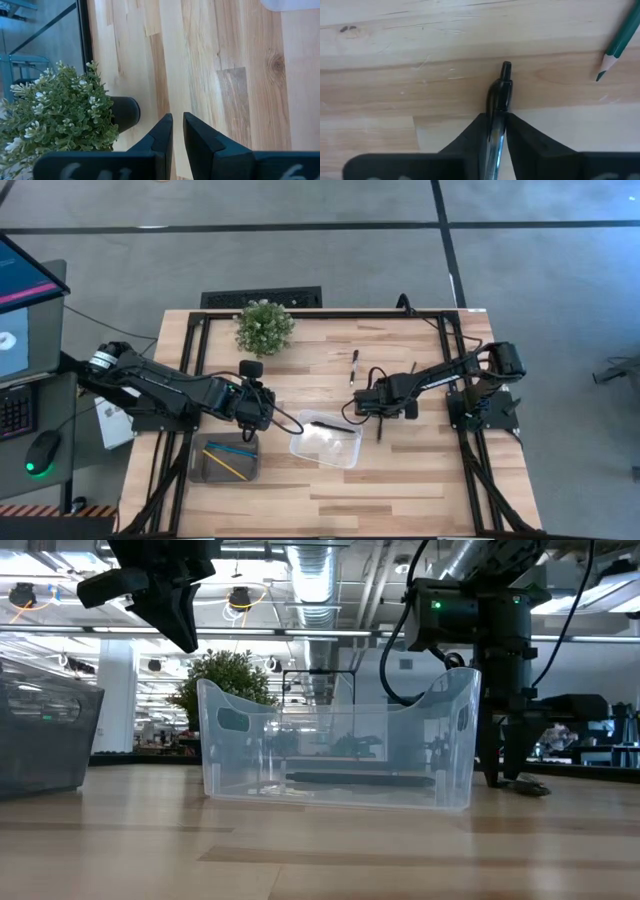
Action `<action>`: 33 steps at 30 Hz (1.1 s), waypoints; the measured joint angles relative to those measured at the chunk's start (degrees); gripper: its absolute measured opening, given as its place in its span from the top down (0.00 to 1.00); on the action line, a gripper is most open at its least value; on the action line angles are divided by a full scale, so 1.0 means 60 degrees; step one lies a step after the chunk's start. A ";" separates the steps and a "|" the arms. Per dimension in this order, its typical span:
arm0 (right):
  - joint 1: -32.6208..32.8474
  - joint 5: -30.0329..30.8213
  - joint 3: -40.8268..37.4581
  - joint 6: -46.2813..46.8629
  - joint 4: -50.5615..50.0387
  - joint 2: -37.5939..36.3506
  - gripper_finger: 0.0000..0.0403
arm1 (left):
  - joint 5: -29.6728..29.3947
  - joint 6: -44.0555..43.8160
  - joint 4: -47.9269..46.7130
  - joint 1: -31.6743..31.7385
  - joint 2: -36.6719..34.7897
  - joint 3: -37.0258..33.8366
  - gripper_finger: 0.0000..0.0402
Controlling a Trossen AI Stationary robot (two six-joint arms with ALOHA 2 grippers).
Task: Sort pens & pencils
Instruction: Put the bottom black pen into the transparent bin
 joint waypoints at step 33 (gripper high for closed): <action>0.0018 0.1048 0.2183 -0.1986 -0.2687 -0.0066 0.83 | 0.0004 -0.0113 -0.0051 -0.0001 0.0000 0.0000 0.91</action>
